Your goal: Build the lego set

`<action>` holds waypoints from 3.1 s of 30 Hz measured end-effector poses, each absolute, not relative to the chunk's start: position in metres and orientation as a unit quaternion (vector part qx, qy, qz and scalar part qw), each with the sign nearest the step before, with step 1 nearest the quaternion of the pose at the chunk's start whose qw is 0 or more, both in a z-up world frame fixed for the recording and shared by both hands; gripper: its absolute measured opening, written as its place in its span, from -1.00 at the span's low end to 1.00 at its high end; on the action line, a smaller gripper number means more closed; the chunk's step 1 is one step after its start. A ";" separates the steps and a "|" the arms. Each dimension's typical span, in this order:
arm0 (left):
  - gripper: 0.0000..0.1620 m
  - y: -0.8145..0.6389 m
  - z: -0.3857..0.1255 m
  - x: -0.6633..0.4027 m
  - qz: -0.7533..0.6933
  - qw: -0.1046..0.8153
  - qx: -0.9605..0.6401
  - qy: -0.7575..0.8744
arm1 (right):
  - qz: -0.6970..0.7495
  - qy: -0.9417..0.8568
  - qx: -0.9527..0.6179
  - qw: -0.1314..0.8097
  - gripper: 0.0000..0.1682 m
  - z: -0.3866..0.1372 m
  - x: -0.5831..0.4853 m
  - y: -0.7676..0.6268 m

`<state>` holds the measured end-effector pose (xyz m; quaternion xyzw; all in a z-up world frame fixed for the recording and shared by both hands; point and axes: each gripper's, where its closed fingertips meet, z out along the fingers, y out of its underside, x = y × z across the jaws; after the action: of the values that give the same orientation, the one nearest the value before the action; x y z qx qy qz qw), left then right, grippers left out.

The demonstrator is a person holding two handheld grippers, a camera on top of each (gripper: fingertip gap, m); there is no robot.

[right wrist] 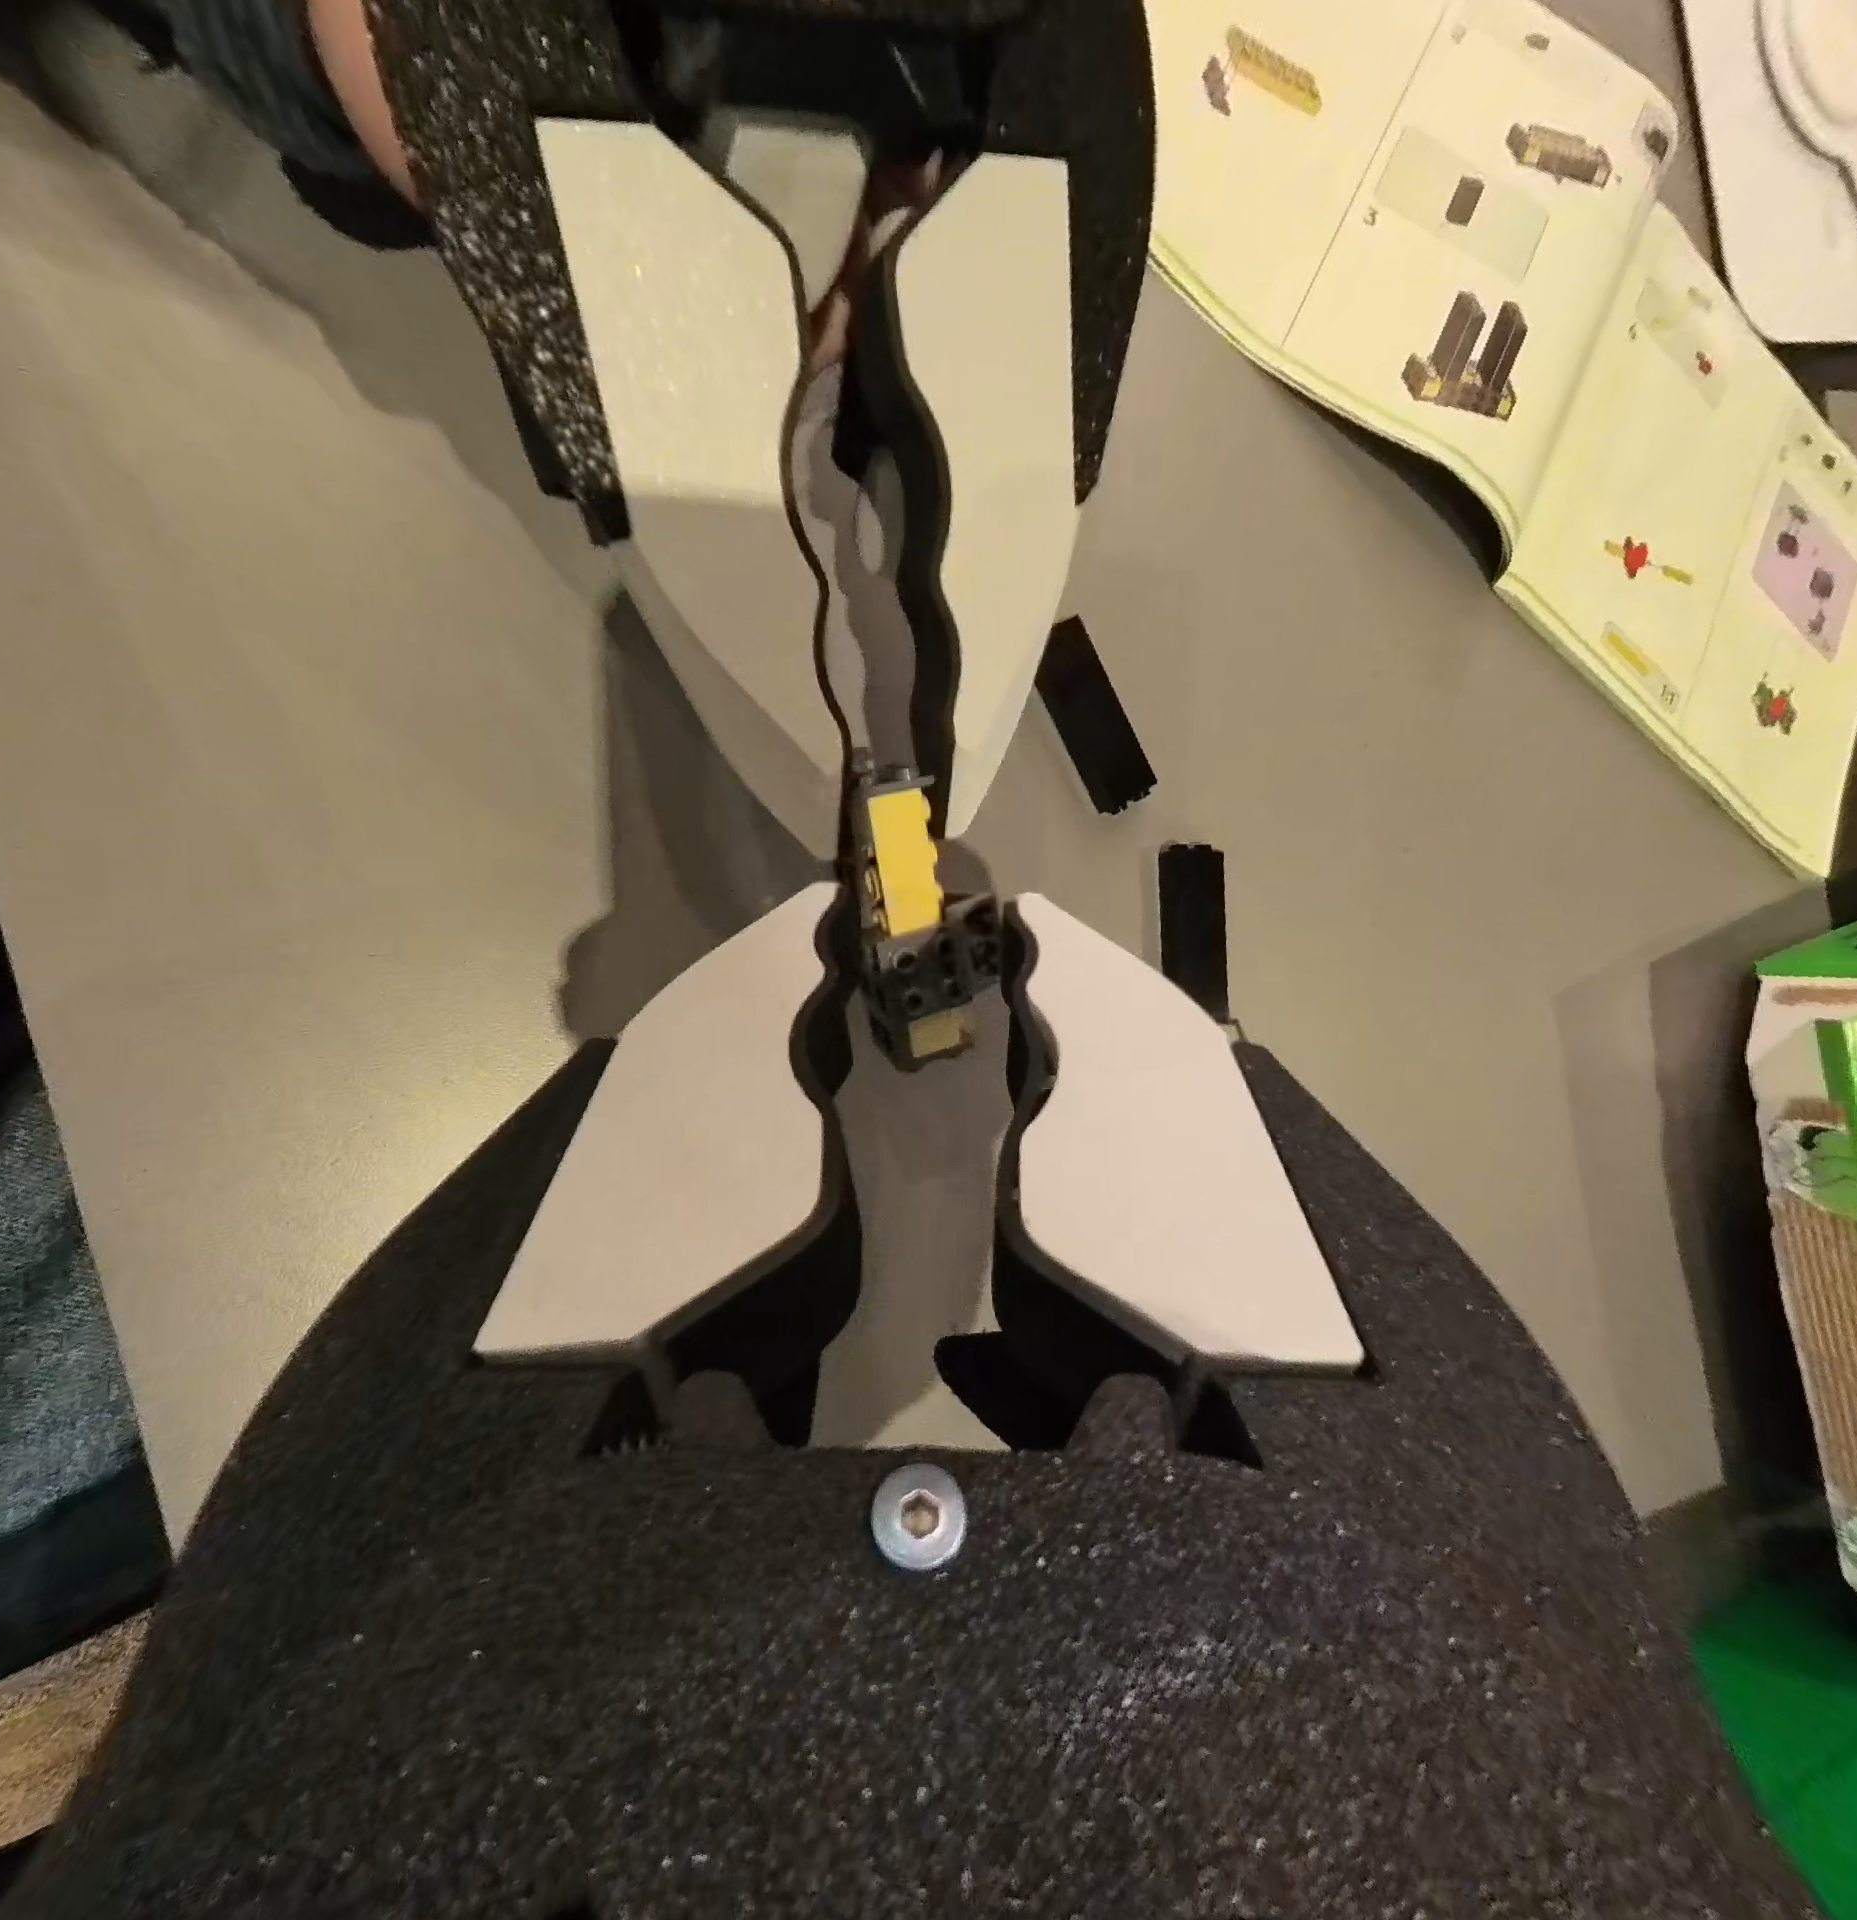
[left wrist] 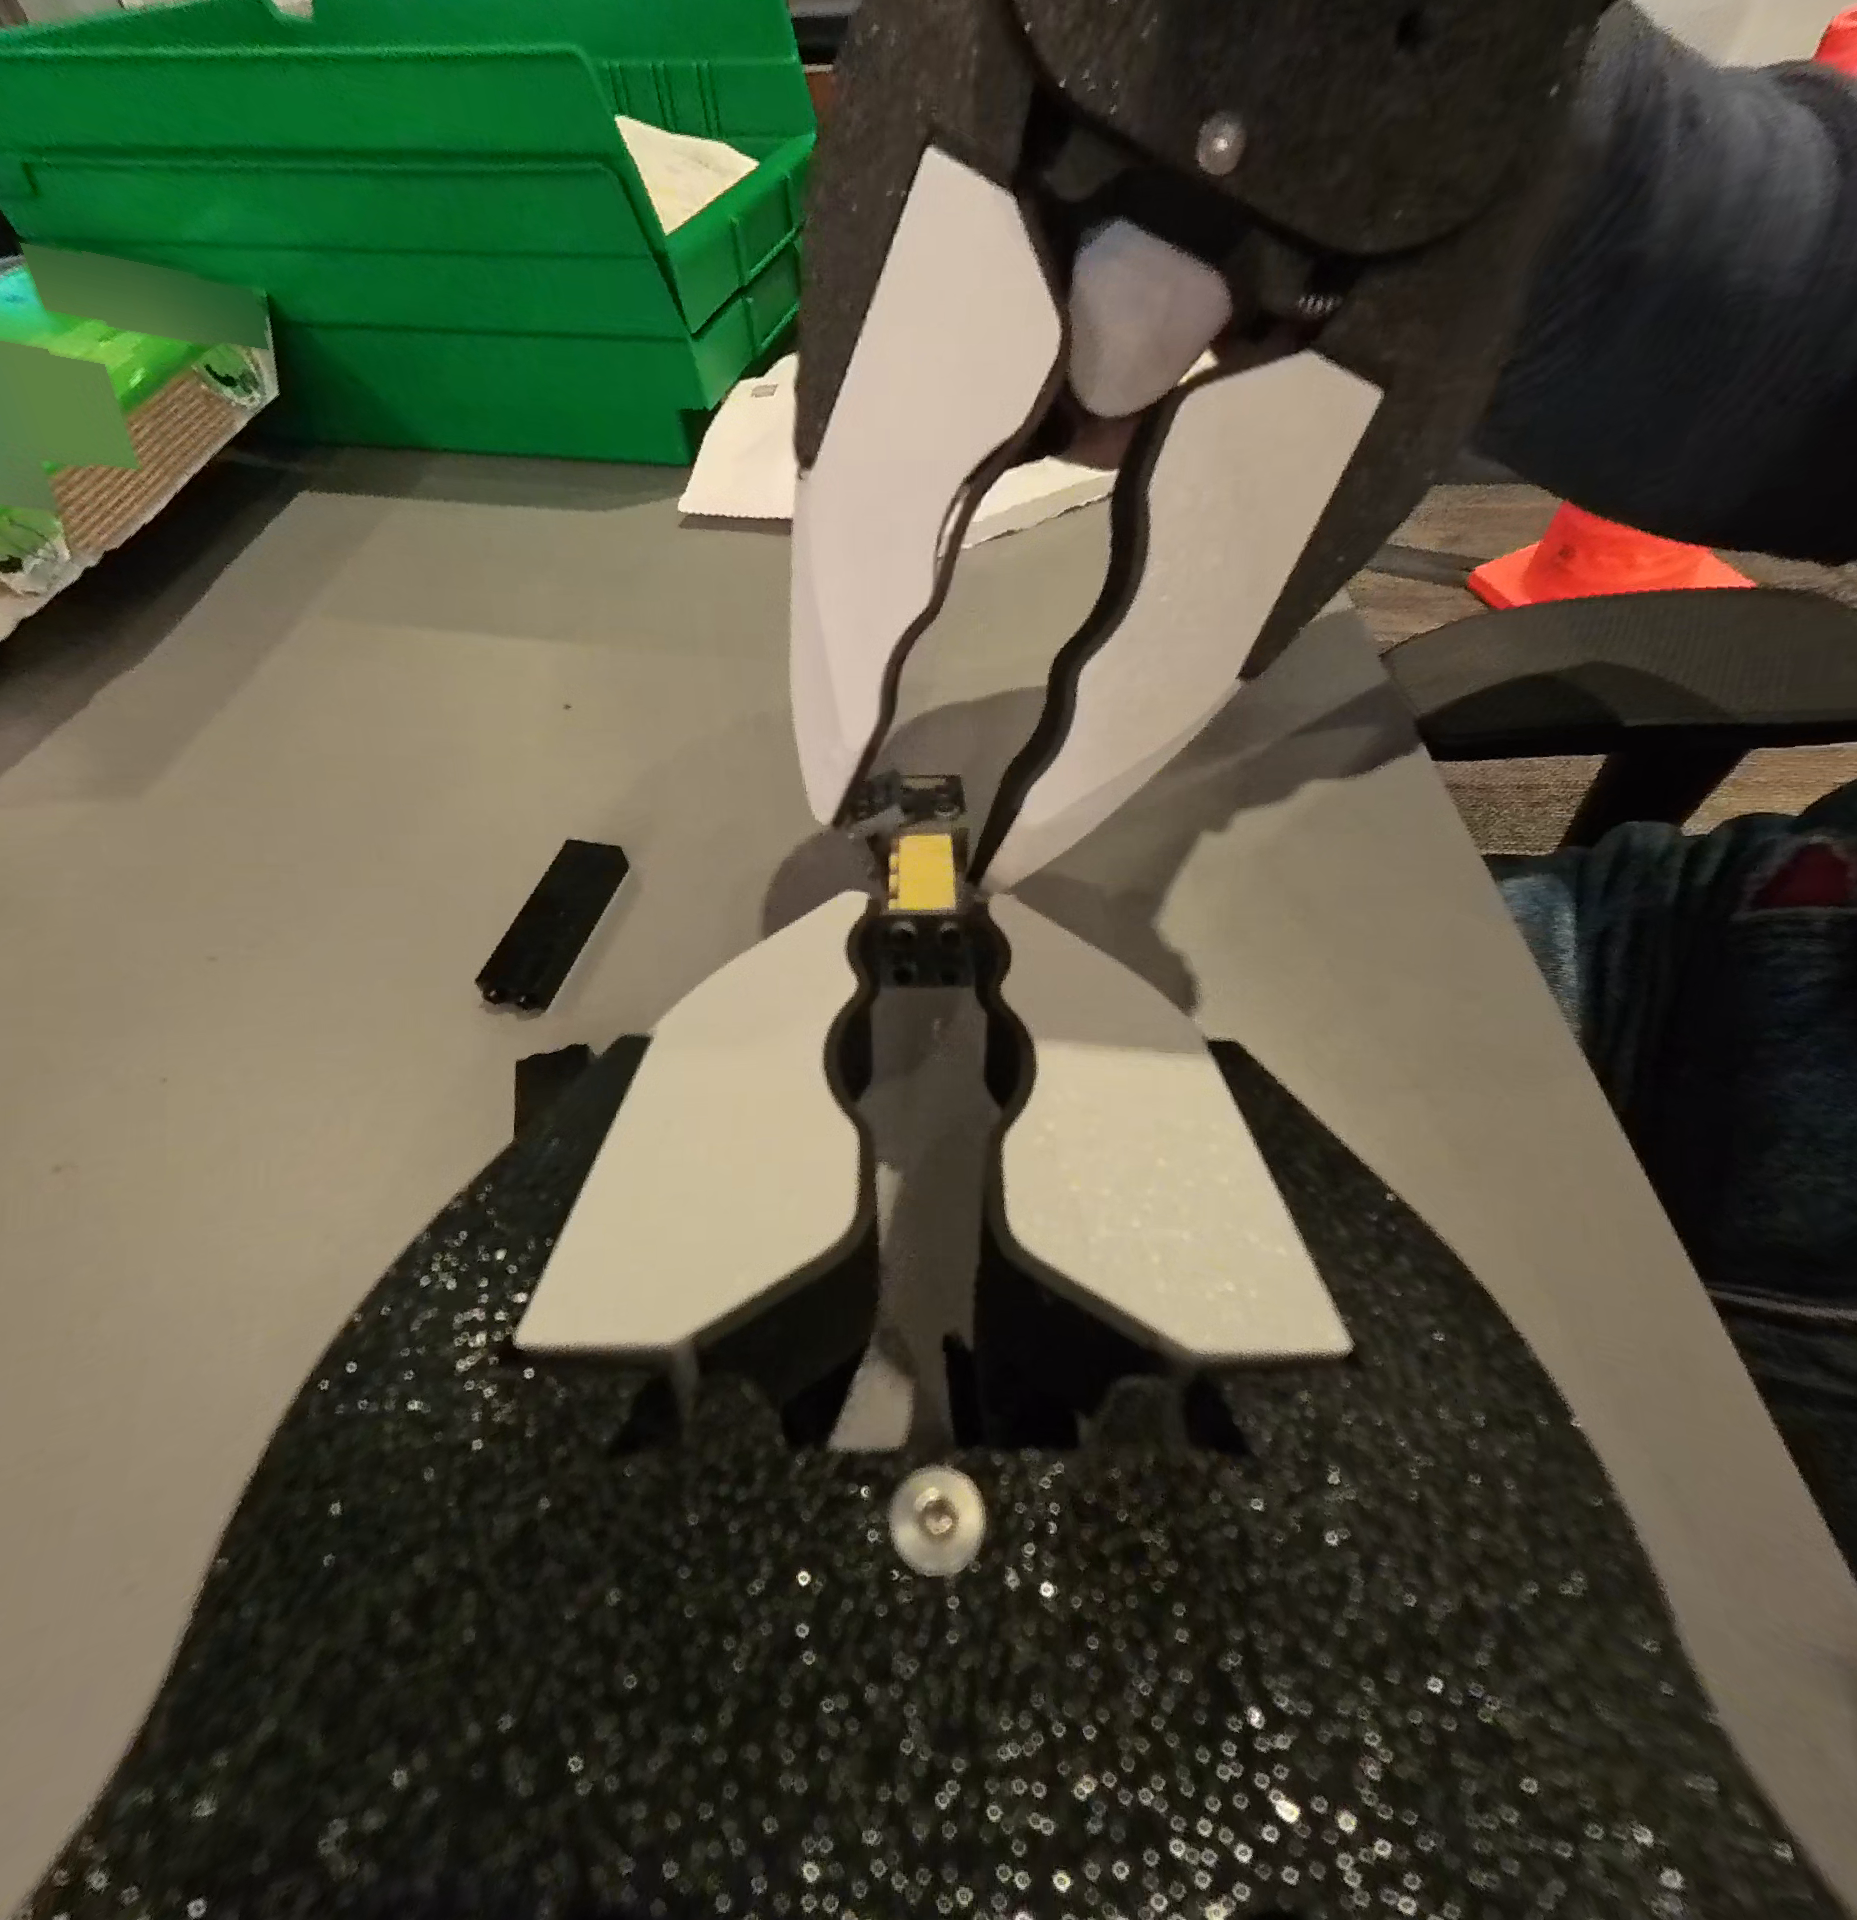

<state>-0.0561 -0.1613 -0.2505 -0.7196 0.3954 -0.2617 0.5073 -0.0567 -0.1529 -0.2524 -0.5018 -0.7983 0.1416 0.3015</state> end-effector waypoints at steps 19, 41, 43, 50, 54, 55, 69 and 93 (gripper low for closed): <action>-0.80 -0.161 -0.254 -0.056 -0.251 0.502 -0.725 0.399 | 0.141 -0.797 -0.500 0.309 -0.75 -0.250 -0.054 -0.160; -0.80 -0.162 -0.256 -0.055 -0.245 0.498 -0.725 0.407 | 0.135 -0.778 -0.535 0.299 -0.87 -0.248 -0.045 -0.158; -0.80 -0.161 -0.256 -0.055 -0.245 0.498 -0.725 0.407 | 0.149 -0.773 -0.540 0.299 -0.87 -0.248 -0.046 -0.160; -0.80 -0.161 -0.254 -0.055 -0.248 0.501 -0.724 0.405 | 0.190 -0.751 -0.557 0.300 -0.87 -0.250 -0.051 -0.168; -0.80 -0.162 -0.255 -0.055 -0.246 0.500 -0.724 0.407 | 0.186 -0.751 -0.558 0.301 -0.86 -0.251 -0.051 -0.168; -0.80 -0.162 -0.255 -0.055 -0.246 0.501 -0.723 0.407 | 0.183 -0.751 -0.556 0.304 -0.86 -0.251 -0.051 -0.167; -0.80 -0.161 -0.253 -0.055 -0.251 0.505 -0.723 0.400 | 0.126 -0.775 -0.536 0.310 -0.85 -0.253 -0.045 -0.158; -0.80 -0.152 -0.254 -0.065 -0.221 0.517 -0.740 0.370 | 0.220 -0.557 -0.750 0.282 -0.85 -0.280 0.006 -0.138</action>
<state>-0.0647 -0.1517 -0.2539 -0.7399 0.3699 -0.2207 0.5167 0.0063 -0.1384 -0.2800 -0.7497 -0.5569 0.2195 0.2822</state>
